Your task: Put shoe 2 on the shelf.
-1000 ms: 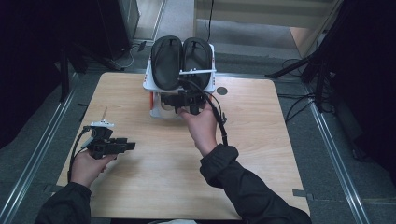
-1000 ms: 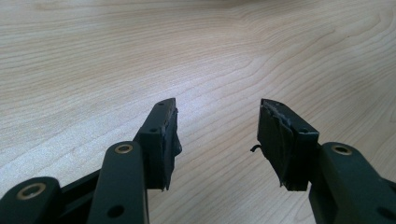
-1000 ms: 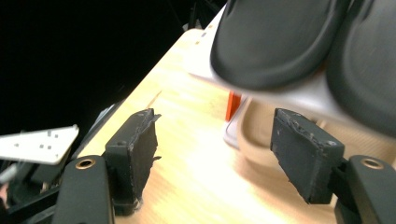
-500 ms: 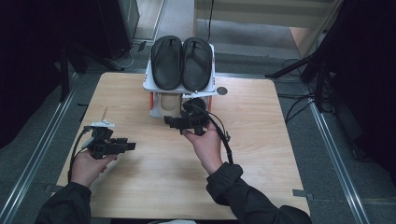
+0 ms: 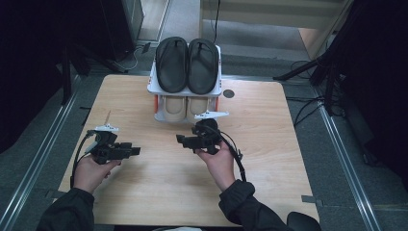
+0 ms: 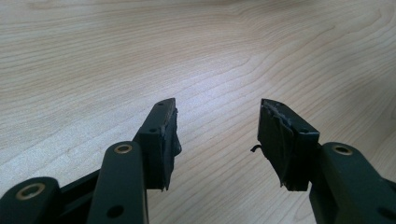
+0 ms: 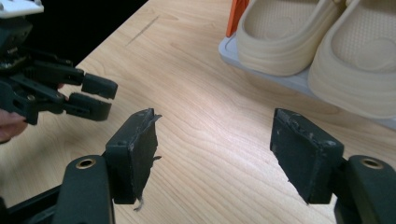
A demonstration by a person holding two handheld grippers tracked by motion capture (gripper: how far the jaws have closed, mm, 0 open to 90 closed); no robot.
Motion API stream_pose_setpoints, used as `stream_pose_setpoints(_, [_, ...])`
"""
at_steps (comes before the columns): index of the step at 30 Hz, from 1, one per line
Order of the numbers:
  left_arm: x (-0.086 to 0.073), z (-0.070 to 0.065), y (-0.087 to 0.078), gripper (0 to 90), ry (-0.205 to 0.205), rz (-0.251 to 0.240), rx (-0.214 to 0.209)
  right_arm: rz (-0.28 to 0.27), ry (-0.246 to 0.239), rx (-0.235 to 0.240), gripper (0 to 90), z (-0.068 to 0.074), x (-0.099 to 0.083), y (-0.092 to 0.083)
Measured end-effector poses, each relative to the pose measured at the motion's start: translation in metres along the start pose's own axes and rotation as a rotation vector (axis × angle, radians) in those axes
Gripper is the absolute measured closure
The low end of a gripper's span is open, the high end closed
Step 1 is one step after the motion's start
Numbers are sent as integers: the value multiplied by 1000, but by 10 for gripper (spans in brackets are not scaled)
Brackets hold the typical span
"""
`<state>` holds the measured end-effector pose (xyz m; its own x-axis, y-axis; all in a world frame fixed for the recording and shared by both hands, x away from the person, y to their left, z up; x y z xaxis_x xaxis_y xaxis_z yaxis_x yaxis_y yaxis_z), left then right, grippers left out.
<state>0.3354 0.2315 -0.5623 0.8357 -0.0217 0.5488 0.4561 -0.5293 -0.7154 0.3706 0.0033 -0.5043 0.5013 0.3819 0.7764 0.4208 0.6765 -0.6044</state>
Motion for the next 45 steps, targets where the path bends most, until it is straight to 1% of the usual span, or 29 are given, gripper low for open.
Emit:
stream_pose_setpoints(3, [0, 0, 0, 479, 4, 3, 0, 3, -2, 7, 321, -2, -6, -1])
stream_pose_setpoints(9, [0, 0, 1, 478, 8, 4, 3, 7, -27, 19, 328, -7, -18, -4])
stream_pose_setpoints(11, [1, -1, 2, 478, 10, 3, 4, 5, -17, 20, 328, -10, -22, -6])
stream_pose_setpoints(14, [1, -2, 2, 478, 13, 9, -1, 10, -16, 12, 327, -16, -28, -10])
stream_pose_setpoints(18, [4, -3, 4, 478, 17, 7, -1, 8, 8, 6, 327, -23, -38, -18])
stream_pose_setpoints(20, [4, -5, 5, 478, 20, 7, -11, 6, 20, 3, 327, -26, -43, -22])
stream_pose_setpoints(22, [5, -5, 6, 477, 27, 11, -7, 2, 29, 2, 326, -29, -48, -25])
stream_pose_setpoints(25, [8, -8, 8, 473, 36, 14, -14, 8, 32, -9, 323, -34, -53, -29])
stream_pose_setpoints(27, [8, -9, 9, 470, 40, 19, -16, 0, 35, -12, 321, -36, -56, -32])
stream_pose_setpoints(28, [9, -10, 10, 468, 40, 15, -17, 1, 37, -7, 314, -37, -58, -33])
stream_pose_setpoints(29, [10, -11, 11, 467, 43, 17, -20, 2, 35, 9, 297, -37, -59, -35])
stream_pose_setpoints(31, [11, -12, 12, 465, 49, 20, -23, -17, 32, 27, 284, -36, -61, -39])
stream_pose_setpoints(33, [12, -14, 14, 463, 54, 24, -27, -26, 28, 13, 284, -38, -61, -42])
stream_pose_setpoints(37, [14, -18, 17, 458, 69, 24, -34, -25, 39, -10, 281, -43, -64, -47])
stream_pose_setpoints(39, [14, -19, 17, 456, 69, 22, -40, -32, 49, -20, 281, -46, -67, -49])
stream_pose_setpoints(43, [16, -21, 19, 447, 70, 11, -50, -37, 79, -25, 281, -52, -72, -51])
stream_pose_setpoints(44, [16, -22, 20, 445, 64, 20, -48, -37, 88, -27, 281, -53, -72, -52])
stream_pose_setpoints(45, [17, -22, 20, 443, 69, 25, -47, -40, 93, -29, 281, -55, -73, -53])
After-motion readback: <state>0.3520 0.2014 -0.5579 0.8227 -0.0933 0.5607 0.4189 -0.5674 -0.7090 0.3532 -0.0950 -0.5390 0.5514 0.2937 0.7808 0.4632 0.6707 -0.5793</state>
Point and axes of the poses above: each handheld gripper's, and its own axes: y roughly forward along the jaws, x roughly out of its top, z roughly to its left, the point moved 8 cm from there along y, roughly forward along the jaws, and after that the axes turned 10 degrees about -y, right-handed, at the moved point
